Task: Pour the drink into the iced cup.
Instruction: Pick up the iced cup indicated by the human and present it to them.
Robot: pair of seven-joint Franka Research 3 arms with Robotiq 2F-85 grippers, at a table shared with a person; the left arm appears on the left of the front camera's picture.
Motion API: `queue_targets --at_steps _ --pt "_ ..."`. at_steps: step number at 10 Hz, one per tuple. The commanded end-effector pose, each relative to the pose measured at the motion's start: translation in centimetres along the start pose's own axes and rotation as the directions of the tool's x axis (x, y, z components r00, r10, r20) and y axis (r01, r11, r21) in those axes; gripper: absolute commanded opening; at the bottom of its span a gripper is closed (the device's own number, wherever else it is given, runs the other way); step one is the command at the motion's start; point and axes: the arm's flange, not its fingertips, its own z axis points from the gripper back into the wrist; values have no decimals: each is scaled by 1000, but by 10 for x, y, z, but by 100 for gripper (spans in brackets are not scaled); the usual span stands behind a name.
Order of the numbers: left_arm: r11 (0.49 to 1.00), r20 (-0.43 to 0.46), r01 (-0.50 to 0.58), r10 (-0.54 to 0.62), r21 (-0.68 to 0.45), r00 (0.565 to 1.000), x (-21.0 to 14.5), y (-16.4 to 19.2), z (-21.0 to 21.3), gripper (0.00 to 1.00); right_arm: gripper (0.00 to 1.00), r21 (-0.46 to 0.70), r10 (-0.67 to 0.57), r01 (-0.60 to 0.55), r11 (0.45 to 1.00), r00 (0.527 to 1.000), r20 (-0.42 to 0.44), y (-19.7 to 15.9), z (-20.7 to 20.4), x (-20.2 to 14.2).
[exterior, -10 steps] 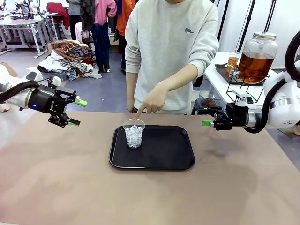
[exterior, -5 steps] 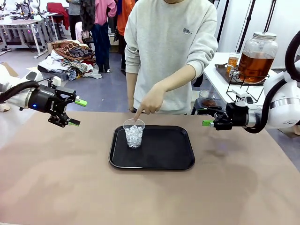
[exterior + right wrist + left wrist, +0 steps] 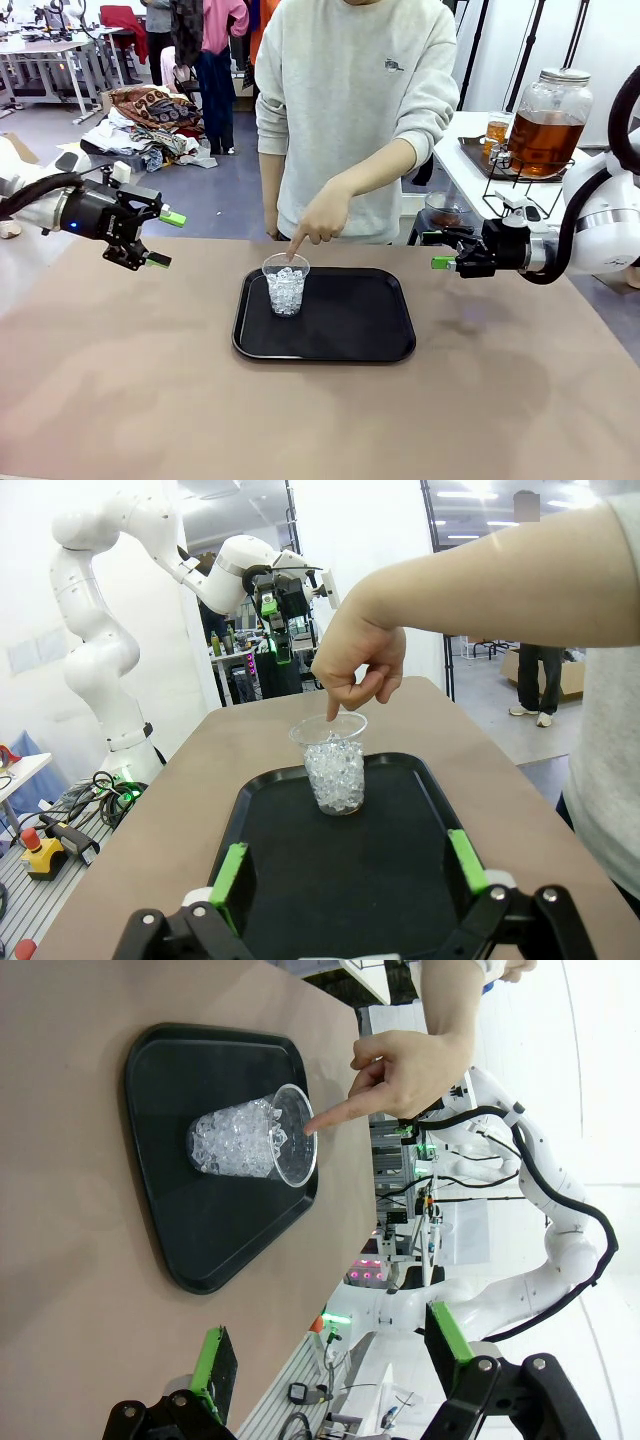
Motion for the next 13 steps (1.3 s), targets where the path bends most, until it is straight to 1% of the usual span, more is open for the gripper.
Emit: queue_targets --at_steps 1,2,3,5,6,7,8,9,13 --pt "984 8 180 -180 1 984 10 -1 -1 100 100 1 2 -2 1000 1000 -1 -1 0 2" --pt "958 32 285 -286 29 958 15 -2 -4 100 100 1 2 -2 1000 1000 -1 -1 0 2" --pt "918 31 396 -396 19 918 19 -2 -6 100 100 1 2 -2 1000 1000 -1 -1 0 2" --pt "853 54 519 -522 62 851 26 1 -8 100 100 1 2 -2 1000 1000 -1 -1 0 2" --pt "828 57 555 -560 76 827 28 1 -9 100 100 1 2 -2 1000 1000 -1 -1 0 2" --pt "816 53 572 -576 79 815 29 1 -10 100 100 1 2 -2 1000 1000 -1 -1 0 2" --pt "828 8 556 -558 75 830 27 -1 -7 100 100 1 2 -2 1000 1000 -1 -1 0 2" --pt "832 24 549 -553 82 833 26 -1 -4 100 100 1 2 -2 1000 1000 -1 -1 0 2" --pt "829 20 553 -557 83 830 26 1 -4 100 100 1 2 -2 1000 1000 -1 -1 0 2"
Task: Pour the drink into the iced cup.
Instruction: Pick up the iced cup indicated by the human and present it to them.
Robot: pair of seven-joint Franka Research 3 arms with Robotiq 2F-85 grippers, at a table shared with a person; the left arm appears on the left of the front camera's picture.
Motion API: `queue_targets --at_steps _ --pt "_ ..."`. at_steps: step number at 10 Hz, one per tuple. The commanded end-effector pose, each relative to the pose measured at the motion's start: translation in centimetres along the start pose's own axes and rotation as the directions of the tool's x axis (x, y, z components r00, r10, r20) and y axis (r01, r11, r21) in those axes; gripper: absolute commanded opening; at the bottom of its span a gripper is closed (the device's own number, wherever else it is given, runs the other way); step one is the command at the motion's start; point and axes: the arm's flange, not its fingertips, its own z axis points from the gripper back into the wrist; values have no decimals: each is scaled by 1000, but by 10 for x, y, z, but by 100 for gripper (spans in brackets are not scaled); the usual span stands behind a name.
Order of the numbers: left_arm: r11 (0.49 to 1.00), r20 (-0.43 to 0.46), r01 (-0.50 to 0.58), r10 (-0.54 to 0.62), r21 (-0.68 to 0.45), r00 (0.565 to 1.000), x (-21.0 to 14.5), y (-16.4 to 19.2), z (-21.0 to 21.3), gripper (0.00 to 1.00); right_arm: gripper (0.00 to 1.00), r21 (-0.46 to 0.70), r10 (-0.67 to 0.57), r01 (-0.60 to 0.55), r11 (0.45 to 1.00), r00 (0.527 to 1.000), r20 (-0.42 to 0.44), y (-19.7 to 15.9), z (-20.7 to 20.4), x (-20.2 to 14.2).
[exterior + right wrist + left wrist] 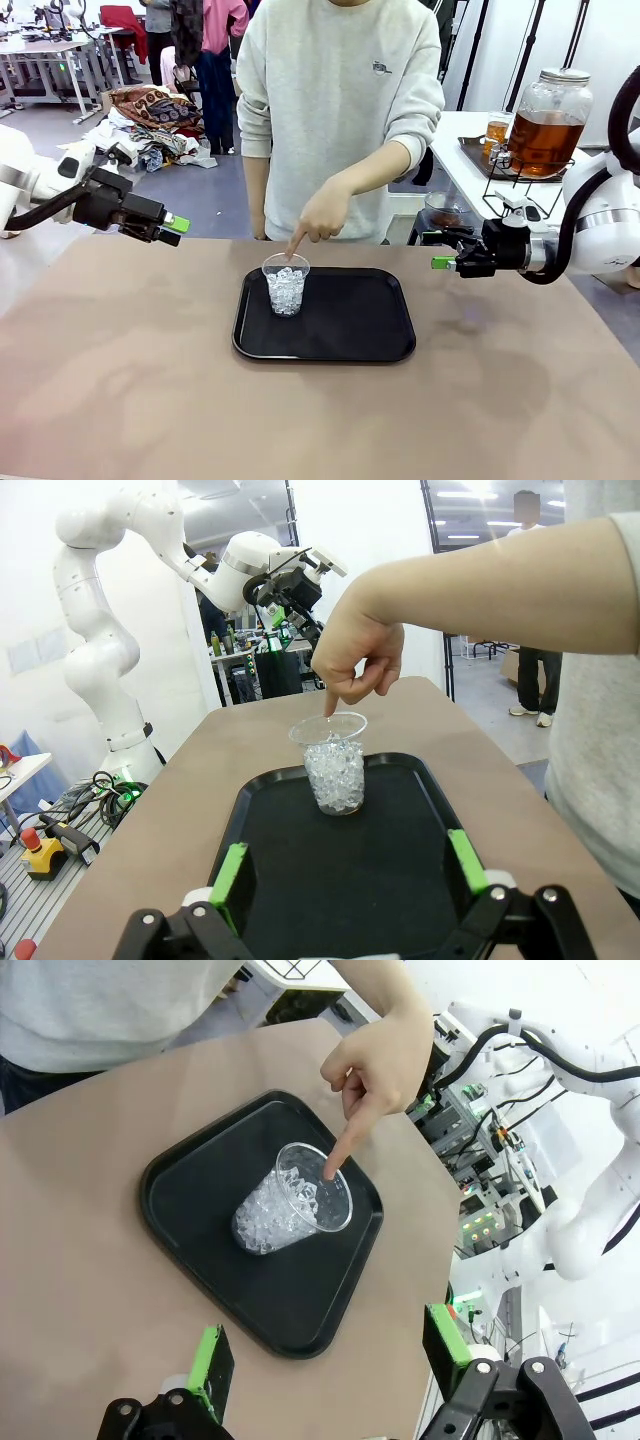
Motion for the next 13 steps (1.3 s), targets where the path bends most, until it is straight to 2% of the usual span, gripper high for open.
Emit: queue_targets --at_steps 1,3,5,7,8,10,11,13 --pt "993 34 116 -116 -3 993 2 3 -6 100 100 1 2 -2 1000 1000 -1 -1 0 2" --pt "944 86 330 -331 25 940 6 10 -21 100 100 1 2 -2 1000 1000 -1 -1 0 2" --pt "856 113 516 -517 42 848 5 15 -33 100 100 1 2 -2 1000 1000 -1 -1 0 2" --pt "810 134 576 -586 108 799 5 23 -45 100 100 1 2 -2 1000 1000 -1 -1 0 2" --pt "796 132 597 -605 103 785 2 29 -52 100 100 1 2 -2 1000 1000 -1 -1 0 2" --pt "785 94 620 -618 13 781 -2 37 -62 100 100 1 2 -2 1000 1000 -1 -1 0 2" --pt "808 102 590 -587 8 803 -1 37 -60 100 100 1 2 -2 1000 1000 -1 -1 0 2" --pt "799 101 599 -601 52 793 -5 32 -57 100 100 1 2 -2 1000 1000 -1 -1 0 2"
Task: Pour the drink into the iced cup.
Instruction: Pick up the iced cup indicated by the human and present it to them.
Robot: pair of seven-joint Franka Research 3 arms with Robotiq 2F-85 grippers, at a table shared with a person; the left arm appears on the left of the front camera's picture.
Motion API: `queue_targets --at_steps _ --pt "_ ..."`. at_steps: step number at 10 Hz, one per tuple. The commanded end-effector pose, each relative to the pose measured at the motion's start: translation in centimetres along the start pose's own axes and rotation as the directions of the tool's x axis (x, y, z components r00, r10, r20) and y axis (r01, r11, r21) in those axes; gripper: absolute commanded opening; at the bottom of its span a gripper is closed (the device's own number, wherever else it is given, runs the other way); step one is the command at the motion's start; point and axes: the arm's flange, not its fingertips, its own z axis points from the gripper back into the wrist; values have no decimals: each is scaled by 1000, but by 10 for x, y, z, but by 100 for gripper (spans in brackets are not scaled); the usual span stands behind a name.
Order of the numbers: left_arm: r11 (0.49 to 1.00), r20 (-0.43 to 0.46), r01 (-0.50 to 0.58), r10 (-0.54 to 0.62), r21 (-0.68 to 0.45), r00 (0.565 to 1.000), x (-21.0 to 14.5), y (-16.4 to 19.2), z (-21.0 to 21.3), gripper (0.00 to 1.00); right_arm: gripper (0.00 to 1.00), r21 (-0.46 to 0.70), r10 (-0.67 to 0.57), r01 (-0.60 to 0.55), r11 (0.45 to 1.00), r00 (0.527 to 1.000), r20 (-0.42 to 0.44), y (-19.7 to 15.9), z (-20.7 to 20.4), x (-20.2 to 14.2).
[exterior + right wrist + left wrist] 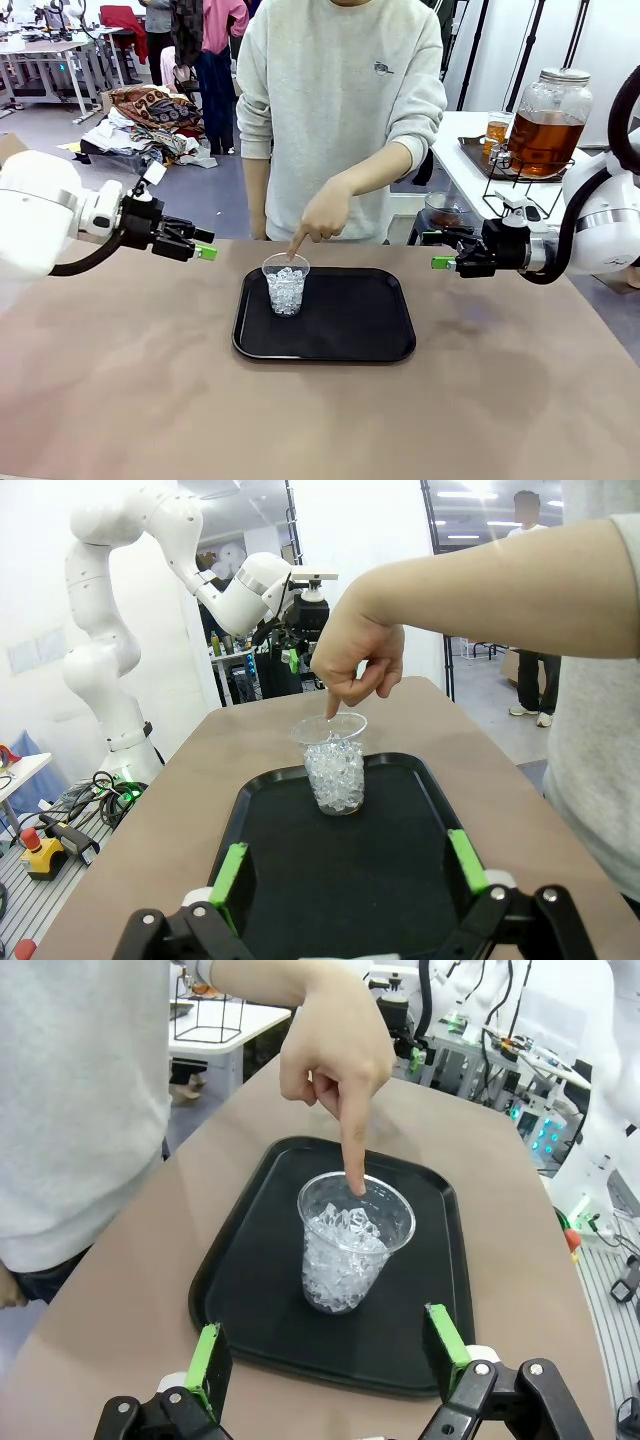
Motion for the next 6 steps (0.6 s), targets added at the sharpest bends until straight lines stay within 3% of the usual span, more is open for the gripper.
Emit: queue_targets --at_steps 1,4,6 --pt "1000 2 8 -8 16 1000 5 -2 4 100 100 0 2 -2 1000 1000 -1 -1 0 2" --pt "1000 2 5 -5 6 1000 3 0 3 100 100 0 2 -2 1000 1000 -1 -1 0 2" --pt "989 19 140 -139 -37 990 -11 13 -9 100 100 0 2 -2 1000 1000 -1 -1 0 2"
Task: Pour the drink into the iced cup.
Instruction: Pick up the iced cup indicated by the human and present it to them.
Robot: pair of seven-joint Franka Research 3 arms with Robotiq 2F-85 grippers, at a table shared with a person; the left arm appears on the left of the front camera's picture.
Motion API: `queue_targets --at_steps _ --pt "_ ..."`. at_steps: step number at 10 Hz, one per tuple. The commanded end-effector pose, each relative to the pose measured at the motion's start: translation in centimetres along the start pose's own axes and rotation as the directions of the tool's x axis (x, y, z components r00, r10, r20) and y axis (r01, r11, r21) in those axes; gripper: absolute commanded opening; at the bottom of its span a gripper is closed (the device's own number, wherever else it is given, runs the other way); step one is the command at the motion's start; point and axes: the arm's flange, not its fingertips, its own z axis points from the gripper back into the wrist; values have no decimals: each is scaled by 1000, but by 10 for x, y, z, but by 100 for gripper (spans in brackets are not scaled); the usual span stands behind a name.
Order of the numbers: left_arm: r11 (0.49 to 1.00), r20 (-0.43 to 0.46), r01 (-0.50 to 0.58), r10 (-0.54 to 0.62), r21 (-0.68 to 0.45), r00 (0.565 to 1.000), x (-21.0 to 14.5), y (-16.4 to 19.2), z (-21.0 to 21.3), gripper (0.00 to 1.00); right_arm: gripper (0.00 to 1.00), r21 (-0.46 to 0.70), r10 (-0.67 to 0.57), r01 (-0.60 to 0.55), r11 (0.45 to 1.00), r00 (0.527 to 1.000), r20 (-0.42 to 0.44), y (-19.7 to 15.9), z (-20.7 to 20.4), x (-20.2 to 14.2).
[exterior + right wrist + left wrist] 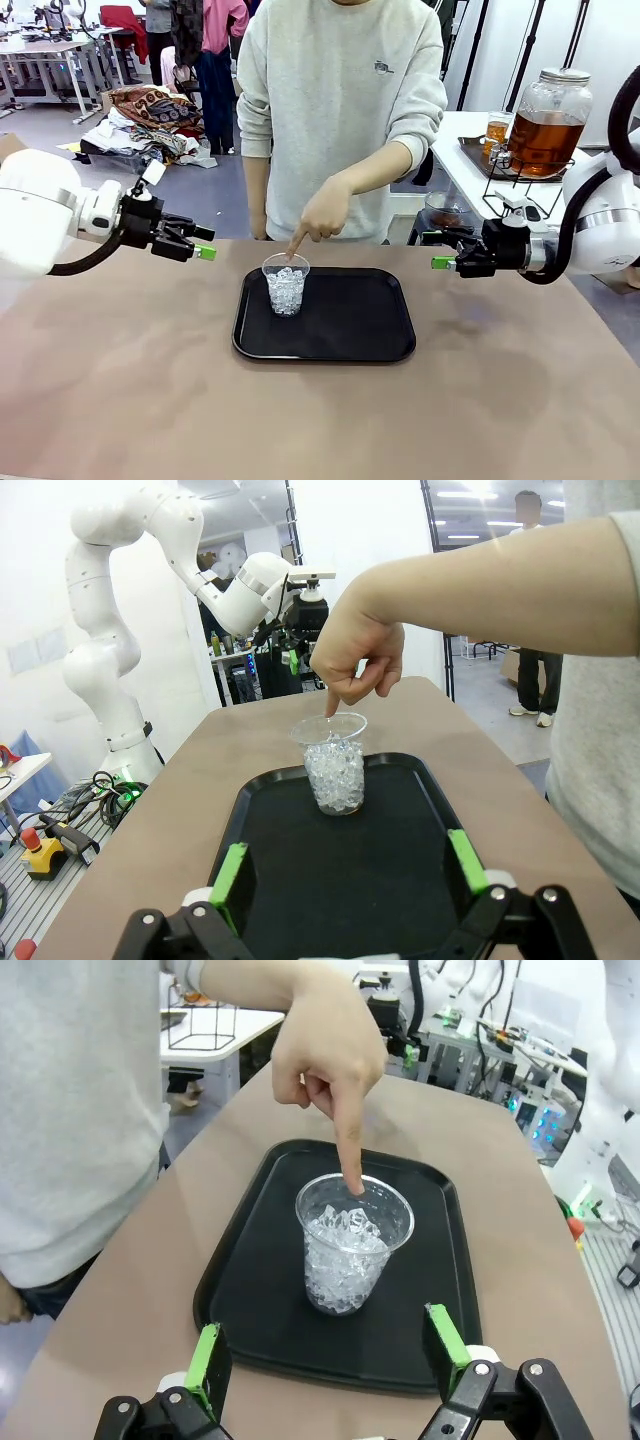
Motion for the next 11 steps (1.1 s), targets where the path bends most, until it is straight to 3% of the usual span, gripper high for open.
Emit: queue_targets --at_steps 1,5,11 --pt "995 16 91 -91 -28 996 -16 15 -11 100 100 0 2 -2 1000 1000 -1 -1 0 2" --pt "986 53 154 -150 -68 987 -39 23 -25 100 100 0 2 -2 1000 1000 -1 -1 0 2" --pt "982 121 144 -129 -124 984 -57 23 -54 100 100 0 2 -2 1000 1000 -1 -1 0 2"
